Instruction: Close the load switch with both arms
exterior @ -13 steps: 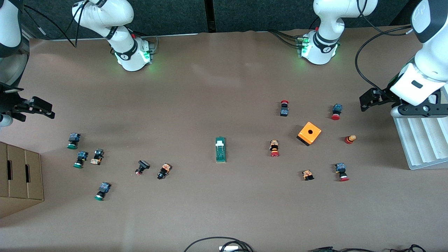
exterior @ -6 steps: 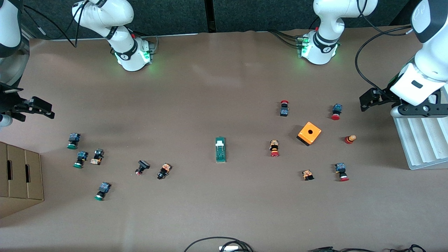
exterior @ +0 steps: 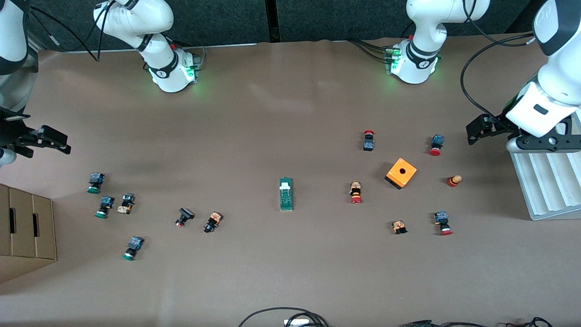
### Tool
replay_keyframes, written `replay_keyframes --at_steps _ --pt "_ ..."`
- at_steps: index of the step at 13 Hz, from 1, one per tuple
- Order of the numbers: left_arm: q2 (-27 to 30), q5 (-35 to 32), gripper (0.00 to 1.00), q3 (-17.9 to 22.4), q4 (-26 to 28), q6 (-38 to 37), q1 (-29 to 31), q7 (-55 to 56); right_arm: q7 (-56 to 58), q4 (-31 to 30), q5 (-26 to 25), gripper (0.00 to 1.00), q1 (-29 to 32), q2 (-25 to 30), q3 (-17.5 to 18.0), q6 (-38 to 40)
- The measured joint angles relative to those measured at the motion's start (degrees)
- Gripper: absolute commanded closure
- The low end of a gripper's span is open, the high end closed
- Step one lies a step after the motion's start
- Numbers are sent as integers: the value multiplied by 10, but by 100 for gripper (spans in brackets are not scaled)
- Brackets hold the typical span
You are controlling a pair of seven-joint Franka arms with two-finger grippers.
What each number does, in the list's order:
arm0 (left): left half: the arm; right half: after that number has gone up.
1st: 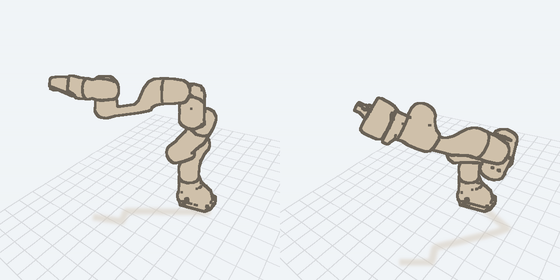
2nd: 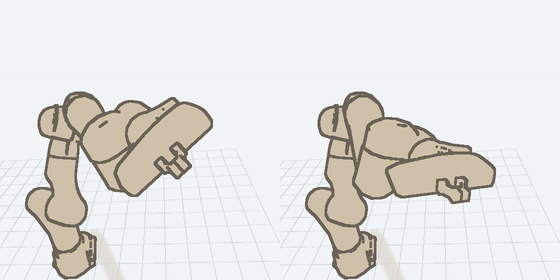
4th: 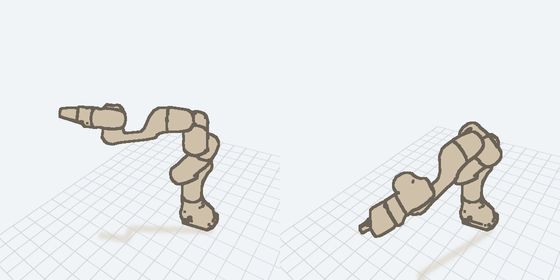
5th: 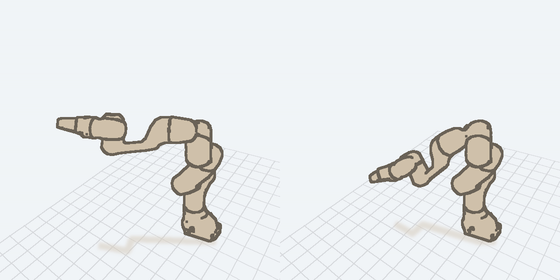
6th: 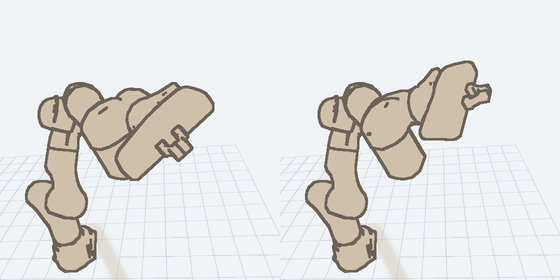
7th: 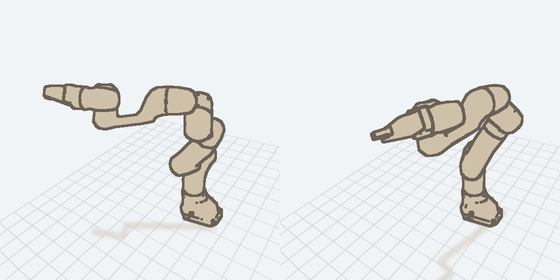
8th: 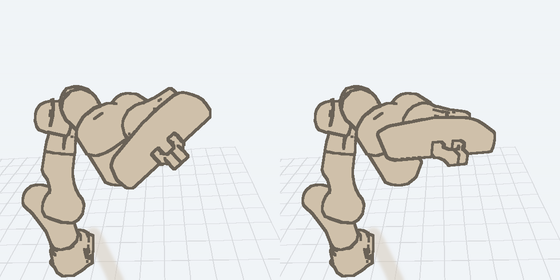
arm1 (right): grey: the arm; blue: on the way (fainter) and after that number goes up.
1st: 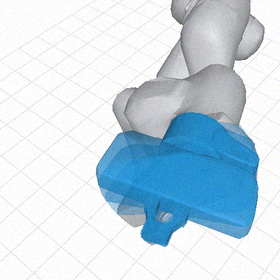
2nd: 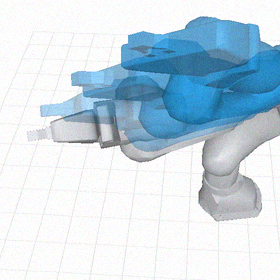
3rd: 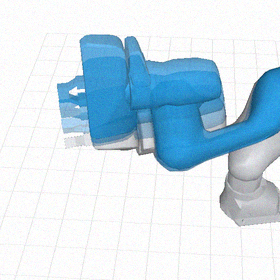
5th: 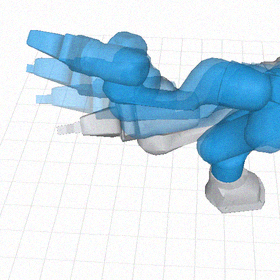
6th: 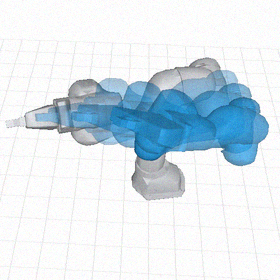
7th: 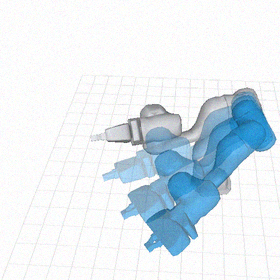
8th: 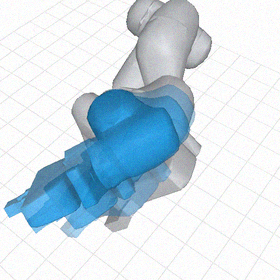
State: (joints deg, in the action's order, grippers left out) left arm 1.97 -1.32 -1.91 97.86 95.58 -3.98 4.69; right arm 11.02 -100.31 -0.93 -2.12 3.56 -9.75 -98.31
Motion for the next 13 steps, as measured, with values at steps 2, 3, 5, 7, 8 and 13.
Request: replay_keyframes --at_steps 2,3,5,7,8,13 --pt "0 0 0 0 0 0 0 0 0 0 0 0 0 0 0 0" --pt "0 0 0 0 0 0 0 0 0 0 0 0 0 0 0 0" --pt "0 0 0 0 1 0 0 0 0 0 0 0 0 0 0 0" --pt "-1 0 0 0 3 0 0 0 0 0 0 0 0 0 0 0" --pt "-1 0 0 0 3 0 0 0 0 0 0 0 0 0 0 0" --pt "-2 2 0 -24 -1 2 -5 37 0 0 0 0 0 0 0 0"
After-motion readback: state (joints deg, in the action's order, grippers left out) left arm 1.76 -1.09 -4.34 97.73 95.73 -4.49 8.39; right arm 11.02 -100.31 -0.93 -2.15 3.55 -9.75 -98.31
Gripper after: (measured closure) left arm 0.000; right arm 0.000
